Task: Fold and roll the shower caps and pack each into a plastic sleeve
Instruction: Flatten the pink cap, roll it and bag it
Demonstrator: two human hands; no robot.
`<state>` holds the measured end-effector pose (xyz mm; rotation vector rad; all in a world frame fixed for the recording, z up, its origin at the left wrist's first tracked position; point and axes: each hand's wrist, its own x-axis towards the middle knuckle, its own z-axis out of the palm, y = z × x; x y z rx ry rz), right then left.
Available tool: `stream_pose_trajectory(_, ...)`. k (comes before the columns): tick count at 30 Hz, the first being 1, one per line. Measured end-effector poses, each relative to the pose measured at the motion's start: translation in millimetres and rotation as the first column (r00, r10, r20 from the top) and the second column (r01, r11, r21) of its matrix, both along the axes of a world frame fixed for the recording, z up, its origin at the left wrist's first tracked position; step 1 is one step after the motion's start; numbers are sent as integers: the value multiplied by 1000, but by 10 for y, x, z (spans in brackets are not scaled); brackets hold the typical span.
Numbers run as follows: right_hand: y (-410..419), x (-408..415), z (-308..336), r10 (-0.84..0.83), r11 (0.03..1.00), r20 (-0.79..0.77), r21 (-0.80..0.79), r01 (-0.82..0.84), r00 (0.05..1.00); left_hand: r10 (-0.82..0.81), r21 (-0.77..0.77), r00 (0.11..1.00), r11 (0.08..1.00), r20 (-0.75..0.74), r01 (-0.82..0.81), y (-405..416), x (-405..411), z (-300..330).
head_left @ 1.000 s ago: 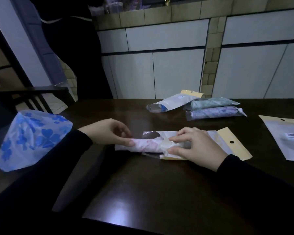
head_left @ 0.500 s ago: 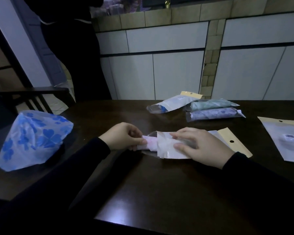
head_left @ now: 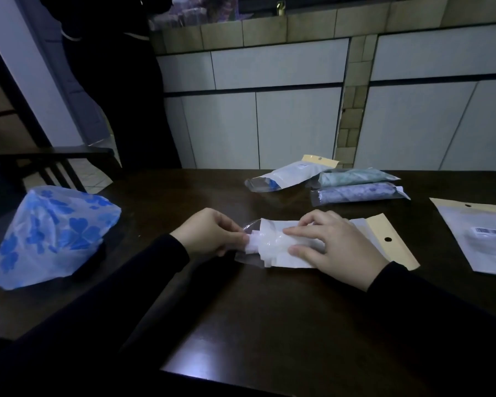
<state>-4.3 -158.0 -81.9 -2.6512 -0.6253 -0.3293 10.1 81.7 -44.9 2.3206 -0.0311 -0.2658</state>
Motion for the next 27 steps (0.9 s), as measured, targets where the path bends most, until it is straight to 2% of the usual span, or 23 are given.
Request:
stream_pose_trajectory(4,11,-8,12,-7,1000,2,-10,7,1000,-104,-91,994,991,-39,100,-162,-48,-71)
stream_pose_trajectory(6,19,-10,12,-33,999,21,-36,34,999,-104,-129,995,986,11,104,-193,-33,-90)
stream_pose_trajectory(8,26,-12,-5,-88,992,87,-85,96,992,20,-74,978,997,208,-4,-146,14,-123)
stream_pose_trajectory(10,19,0,-21,-147,982,154,-96,163,977,103,90,900,984,423,-155,-55,32,-207)
stream_pose_trajectory(11,8,19,-26,-166,980,160,-84,181,973,100,166,879,966,466,-198,-15,39,-270)
stream_pose_trajectory(14,-39,123,-31,-159,985,112,-51,165,981,1,411,925,896,380,-170,32,53,-430)
stream_pose_trajectory(16,-75,214,-28,-123,990,103,-60,130,987,-33,497,944,856,328,-142,24,62,-465)
stream_pose_trajectory(20,-140,395,-4,-104,992,91,-60,110,990,-32,478,947,868,321,-133,56,76,-491)
stream_pose_trajectory(27,-5,674,-45,-211,976,143,-22,216,967,-29,451,939,882,344,-138,56,67,-503)
